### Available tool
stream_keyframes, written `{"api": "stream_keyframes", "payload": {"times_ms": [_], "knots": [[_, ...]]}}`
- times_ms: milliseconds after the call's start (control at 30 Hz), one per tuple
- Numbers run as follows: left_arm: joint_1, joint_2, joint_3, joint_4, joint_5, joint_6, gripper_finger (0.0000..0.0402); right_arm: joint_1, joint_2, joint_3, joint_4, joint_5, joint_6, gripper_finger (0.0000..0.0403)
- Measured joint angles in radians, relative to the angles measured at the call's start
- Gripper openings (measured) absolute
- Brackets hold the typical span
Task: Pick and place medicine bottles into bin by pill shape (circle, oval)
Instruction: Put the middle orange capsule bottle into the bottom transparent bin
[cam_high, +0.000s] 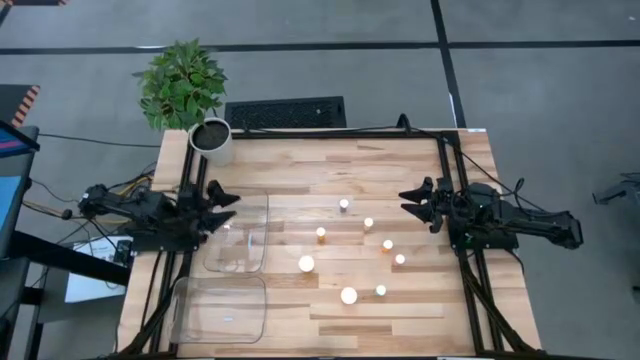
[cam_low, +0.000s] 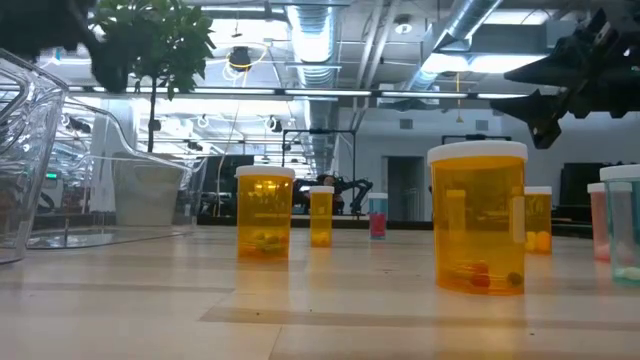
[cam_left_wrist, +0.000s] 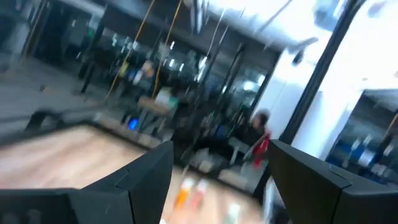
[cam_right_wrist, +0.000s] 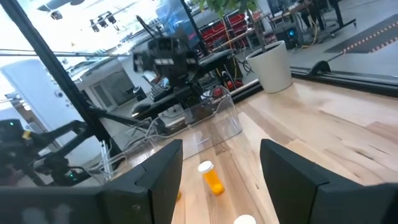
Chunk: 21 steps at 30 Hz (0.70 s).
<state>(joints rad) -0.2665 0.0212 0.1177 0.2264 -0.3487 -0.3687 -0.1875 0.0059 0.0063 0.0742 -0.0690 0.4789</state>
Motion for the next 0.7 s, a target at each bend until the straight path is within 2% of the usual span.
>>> {"api": "stream_keyframes", "payload": {"times_ms": [100, 233, 700], "knots": [[0.001, 0.056, 0.091, -0.001, -0.011, 0.034, 0.0253, 0.000, 0.000, 0.000, 0.001, 0.004, 0.000, 0.0225], [0.001, 0.206, 0.238, -0.023, -0.026, 0.066, 0.0253, 0.000, 0.000, 0.000, 0.000, 0.004, 0.000, 0.0225], [0.001, 1.058, 0.902, -0.502, -0.022, 0.095, 0.0253, 0.000, 0.000, 0.000, -0.004, 0.006, -0.004, 0.0225]]}}
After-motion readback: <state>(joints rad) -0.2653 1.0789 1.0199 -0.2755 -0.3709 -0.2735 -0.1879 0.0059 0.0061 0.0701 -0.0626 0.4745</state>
